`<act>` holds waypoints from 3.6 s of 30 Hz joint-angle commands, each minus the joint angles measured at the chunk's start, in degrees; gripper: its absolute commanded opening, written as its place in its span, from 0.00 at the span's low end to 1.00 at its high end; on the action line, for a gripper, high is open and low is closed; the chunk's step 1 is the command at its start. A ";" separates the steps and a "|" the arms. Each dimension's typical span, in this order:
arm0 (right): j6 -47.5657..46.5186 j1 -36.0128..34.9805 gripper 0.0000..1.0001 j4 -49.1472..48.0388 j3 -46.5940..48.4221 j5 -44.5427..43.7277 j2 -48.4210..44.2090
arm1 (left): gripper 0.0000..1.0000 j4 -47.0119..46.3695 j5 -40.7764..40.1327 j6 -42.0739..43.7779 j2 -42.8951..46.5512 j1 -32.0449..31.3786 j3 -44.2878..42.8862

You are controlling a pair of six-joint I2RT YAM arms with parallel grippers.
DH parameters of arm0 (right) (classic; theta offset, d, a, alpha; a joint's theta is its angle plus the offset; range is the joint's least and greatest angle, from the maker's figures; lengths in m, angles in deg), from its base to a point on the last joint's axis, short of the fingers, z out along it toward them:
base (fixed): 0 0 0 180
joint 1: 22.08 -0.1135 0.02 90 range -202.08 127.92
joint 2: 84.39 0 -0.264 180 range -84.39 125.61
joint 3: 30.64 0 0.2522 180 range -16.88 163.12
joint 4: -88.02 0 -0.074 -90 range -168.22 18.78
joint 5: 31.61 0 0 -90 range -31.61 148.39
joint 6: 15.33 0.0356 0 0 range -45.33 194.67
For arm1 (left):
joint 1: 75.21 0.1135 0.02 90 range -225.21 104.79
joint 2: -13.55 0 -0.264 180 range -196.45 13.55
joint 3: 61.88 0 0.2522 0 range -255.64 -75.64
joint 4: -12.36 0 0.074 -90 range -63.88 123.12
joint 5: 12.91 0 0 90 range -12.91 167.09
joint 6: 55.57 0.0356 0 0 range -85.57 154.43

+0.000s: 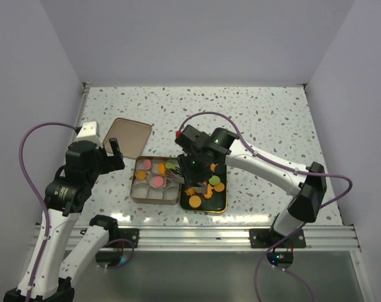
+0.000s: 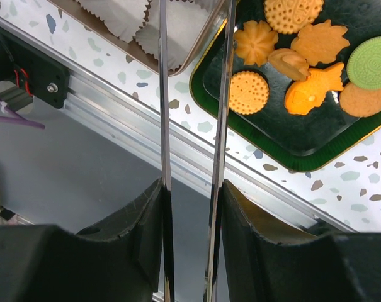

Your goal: Pack the cookies

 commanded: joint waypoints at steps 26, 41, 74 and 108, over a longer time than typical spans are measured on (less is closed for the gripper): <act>1.14 -0.45 0.50 3.01 0.54 -2.79 -4.65 | 1.00 -2.84 0.53 0.92 0.18 -0.45 0.11; -0.44 3.24 0.47 8.37 10.73 -9.03 -3.33 | 1.00 -2.76 0.44 0.83 0.89 -0.45 0.11; 0.09 12.56 0.50 10.84 -9.21 -15.28 -8.26 | 1.00 -2.84 0.71 0.92 0.45 -0.80 0.20; 0.88 12.91 0.43 7.14 -15.89 -5.79 -9.13 | 1.00 -2.84 0.44 0.92 0.63 -0.89 0.11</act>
